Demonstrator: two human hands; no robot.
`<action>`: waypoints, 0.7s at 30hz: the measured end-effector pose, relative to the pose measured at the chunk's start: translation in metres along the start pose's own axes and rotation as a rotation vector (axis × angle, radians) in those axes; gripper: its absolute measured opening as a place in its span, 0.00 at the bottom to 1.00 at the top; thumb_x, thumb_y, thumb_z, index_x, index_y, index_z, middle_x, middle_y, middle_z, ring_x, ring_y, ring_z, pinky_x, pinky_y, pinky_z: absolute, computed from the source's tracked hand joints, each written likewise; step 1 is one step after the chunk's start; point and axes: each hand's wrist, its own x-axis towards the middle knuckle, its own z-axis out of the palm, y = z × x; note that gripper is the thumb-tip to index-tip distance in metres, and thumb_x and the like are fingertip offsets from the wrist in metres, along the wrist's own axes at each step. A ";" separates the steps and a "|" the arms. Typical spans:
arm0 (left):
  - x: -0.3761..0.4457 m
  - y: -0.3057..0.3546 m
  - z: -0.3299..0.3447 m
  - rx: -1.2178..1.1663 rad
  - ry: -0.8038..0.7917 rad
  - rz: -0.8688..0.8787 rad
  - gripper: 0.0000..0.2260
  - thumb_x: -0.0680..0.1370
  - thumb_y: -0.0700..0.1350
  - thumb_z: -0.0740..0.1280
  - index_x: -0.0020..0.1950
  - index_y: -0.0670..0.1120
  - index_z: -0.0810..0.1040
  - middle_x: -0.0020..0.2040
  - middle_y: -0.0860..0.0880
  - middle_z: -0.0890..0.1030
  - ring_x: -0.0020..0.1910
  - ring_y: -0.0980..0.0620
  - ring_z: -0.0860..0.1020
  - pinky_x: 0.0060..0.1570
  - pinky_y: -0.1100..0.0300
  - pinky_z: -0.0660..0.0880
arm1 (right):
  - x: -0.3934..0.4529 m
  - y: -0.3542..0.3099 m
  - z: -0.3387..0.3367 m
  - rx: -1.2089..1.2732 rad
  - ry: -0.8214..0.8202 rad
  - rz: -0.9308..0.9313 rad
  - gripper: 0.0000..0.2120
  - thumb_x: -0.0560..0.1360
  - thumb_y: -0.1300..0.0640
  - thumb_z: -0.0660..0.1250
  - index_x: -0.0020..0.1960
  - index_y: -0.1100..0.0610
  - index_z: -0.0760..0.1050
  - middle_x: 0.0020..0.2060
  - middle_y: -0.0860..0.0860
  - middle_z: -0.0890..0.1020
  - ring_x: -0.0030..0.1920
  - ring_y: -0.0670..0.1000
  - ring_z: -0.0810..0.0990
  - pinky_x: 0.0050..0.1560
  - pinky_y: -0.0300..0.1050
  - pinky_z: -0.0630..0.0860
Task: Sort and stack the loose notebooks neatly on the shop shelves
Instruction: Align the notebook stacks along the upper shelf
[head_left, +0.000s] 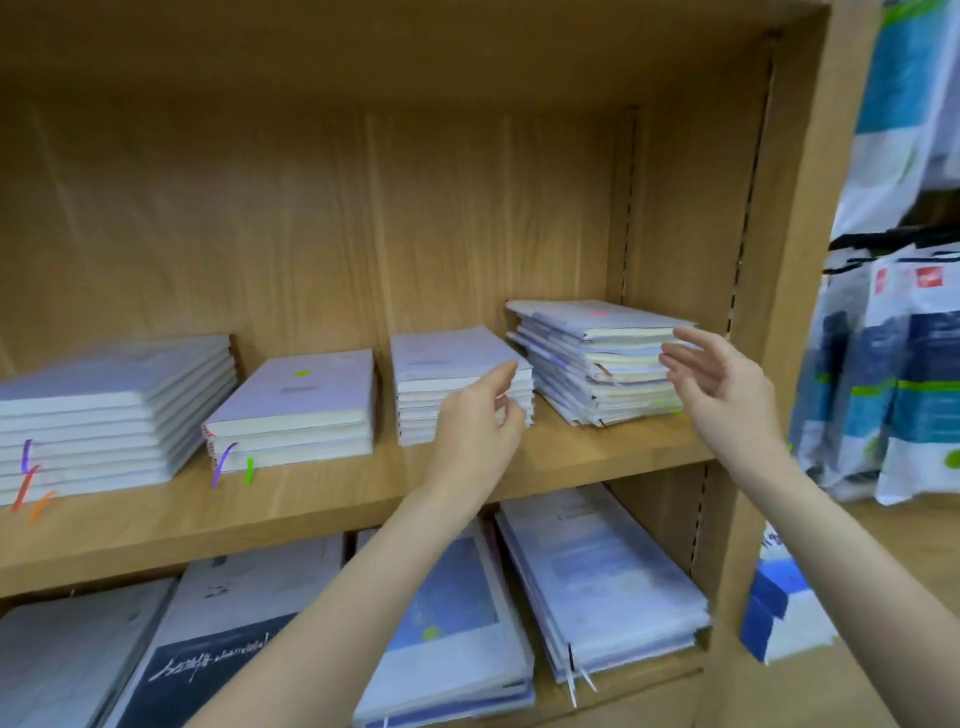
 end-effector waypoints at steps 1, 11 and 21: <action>0.005 0.003 0.013 -0.001 -0.064 -0.011 0.22 0.77 0.37 0.62 0.71 0.42 0.67 0.64 0.43 0.76 0.63 0.48 0.74 0.60 0.61 0.69 | 0.004 0.006 -0.006 -0.058 -0.017 0.010 0.20 0.76 0.70 0.59 0.67 0.59 0.69 0.60 0.56 0.78 0.58 0.45 0.77 0.61 0.38 0.72; 0.044 0.000 0.079 0.210 -0.288 -0.183 0.37 0.73 0.50 0.71 0.74 0.43 0.55 0.66 0.44 0.73 0.64 0.44 0.71 0.55 0.57 0.69 | 0.002 0.060 -0.016 -0.257 -0.112 0.154 0.27 0.75 0.67 0.63 0.72 0.60 0.60 0.67 0.58 0.70 0.68 0.58 0.69 0.68 0.56 0.66; 0.044 -0.005 0.080 0.195 -0.073 -0.206 0.19 0.78 0.36 0.60 0.69 0.46 0.67 0.58 0.43 0.78 0.56 0.44 0.75 0.42 0.66 0.63 | 0.035 0.049 -0.005 -0.249 -0.227 0.427 0.17 0.78 0.63 0.59 0.66 0.62 0.66 0.61 0.57 0.74 0.59 0.57 0.73 0.55 0.48 0.69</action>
